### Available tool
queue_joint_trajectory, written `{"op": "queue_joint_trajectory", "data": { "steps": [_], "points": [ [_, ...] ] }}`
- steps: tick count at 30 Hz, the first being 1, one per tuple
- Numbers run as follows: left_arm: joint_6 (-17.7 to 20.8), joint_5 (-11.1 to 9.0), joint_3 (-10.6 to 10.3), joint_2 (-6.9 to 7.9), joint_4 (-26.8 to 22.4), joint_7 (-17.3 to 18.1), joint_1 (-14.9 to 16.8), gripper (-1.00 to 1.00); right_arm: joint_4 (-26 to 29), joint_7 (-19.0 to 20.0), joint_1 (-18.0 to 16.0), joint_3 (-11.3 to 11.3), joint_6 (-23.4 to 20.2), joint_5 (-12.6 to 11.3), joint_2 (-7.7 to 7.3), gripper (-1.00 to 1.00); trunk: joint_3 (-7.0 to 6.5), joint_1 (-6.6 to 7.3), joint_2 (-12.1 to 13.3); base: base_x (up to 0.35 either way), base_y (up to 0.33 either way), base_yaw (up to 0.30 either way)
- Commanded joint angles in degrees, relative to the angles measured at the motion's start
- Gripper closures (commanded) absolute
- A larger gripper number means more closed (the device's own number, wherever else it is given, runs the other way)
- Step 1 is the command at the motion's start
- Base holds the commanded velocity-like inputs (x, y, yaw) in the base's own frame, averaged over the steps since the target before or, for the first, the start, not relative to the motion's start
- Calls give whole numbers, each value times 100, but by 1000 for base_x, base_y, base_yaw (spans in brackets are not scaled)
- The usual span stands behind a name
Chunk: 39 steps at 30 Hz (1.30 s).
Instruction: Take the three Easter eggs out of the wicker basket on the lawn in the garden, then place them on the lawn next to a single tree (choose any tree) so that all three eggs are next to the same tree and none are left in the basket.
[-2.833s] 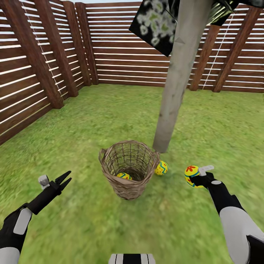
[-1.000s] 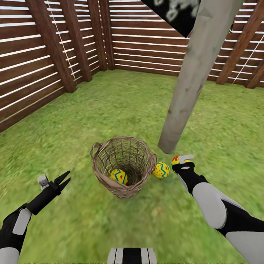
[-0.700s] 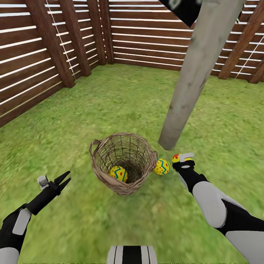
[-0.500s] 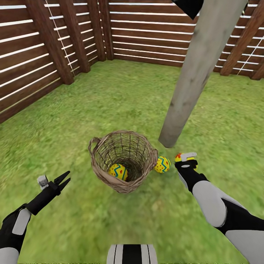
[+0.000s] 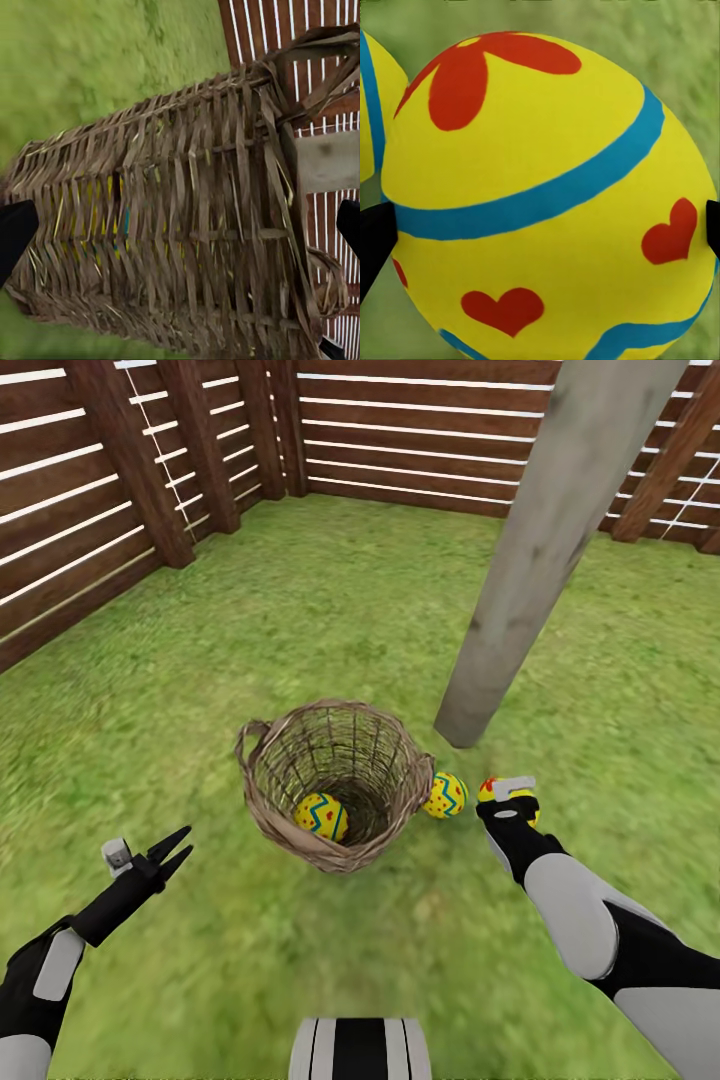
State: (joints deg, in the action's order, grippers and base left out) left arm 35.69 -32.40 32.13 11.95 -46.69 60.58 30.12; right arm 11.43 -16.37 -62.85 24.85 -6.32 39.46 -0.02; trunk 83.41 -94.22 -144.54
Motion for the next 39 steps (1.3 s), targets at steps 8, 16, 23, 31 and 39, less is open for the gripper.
{"op": "queue_joint_trajectory", "data": {
  "steps": [8, 16, 23, 31, 39],
  "points": [
    [52, -39, 13, 18, 11, 15, 3, -100, 26, 105, 1, 0, -12, 53, 29, 100, 3, 1, -1, 171, 0, 0],
    [49, -31, 22, 9, 6, 17, 3, -100, 42, 108, 2, 7, -26, 46, 3, 100, 92, -9, -7, 57, 0, 0],
    [50, -28, 22, 10, 5, 7, 3, -100, 85, 111, 1, 4, -27, 36, -5, 100, 247, -27, -16, 0, 0, 0],
    [44, -22, 14, 6, 3, -1, 3, -100, 69, 60, -218, 7, -317, 10, -24, 100, 424, -48, -27, 0, 0, 0],
    [47, -21, 13, 0, 8, -2, 3, -100, 71, 55, -254, 11, -334, 7, -24, 100, 602, -69, -37, 0, 0, 0]
  ]
}}
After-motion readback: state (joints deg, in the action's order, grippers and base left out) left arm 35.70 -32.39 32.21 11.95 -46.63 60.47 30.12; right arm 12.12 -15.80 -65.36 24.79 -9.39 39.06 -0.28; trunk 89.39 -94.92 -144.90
